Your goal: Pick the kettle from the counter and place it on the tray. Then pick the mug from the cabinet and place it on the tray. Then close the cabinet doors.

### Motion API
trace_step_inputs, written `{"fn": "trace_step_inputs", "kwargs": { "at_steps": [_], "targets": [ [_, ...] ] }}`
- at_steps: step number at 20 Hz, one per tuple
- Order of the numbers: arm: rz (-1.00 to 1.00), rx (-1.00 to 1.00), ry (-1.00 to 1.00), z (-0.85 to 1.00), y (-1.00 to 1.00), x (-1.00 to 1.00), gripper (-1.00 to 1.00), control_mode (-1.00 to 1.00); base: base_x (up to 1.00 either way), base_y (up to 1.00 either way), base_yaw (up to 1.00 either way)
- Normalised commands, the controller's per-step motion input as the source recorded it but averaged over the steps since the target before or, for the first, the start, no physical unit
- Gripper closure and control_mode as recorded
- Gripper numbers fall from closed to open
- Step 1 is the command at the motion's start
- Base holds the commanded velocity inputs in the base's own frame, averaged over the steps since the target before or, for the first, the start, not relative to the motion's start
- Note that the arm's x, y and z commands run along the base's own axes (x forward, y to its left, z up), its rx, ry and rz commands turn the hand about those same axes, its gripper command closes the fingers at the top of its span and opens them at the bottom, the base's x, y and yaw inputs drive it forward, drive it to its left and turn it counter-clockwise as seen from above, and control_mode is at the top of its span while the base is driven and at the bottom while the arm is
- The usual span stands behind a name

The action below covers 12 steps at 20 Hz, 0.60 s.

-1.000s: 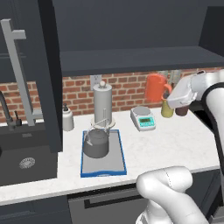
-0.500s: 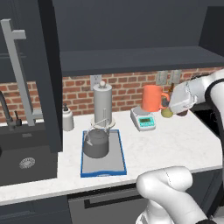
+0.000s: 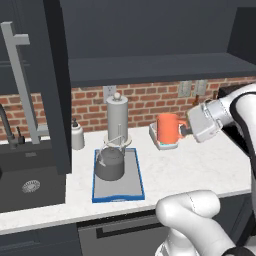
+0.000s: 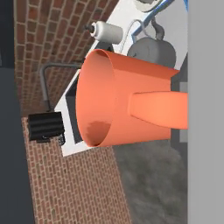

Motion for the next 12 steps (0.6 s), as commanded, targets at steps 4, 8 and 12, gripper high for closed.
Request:
{"fn": "trace_step_inputs", "kwargs": {
  "at_steps": [4, 8, 12],
  "targets": [
    [0.14, 0.0, 0.01, -0.59, 0.46, 0.0, 1.0, -1.0, 0.0, 0.0, 0.0],
    [0.05, 0.0, 0.0, -0.53, 0.48, 0.0, 1.0, -1.0, 0.0, 0.0, 0.0],
    [0.02, 0.0, 0.0, -0.47, 0.29, 0.0, 1.0, -1.0, 0.0, 0.0, 0.0]
  ]
}}
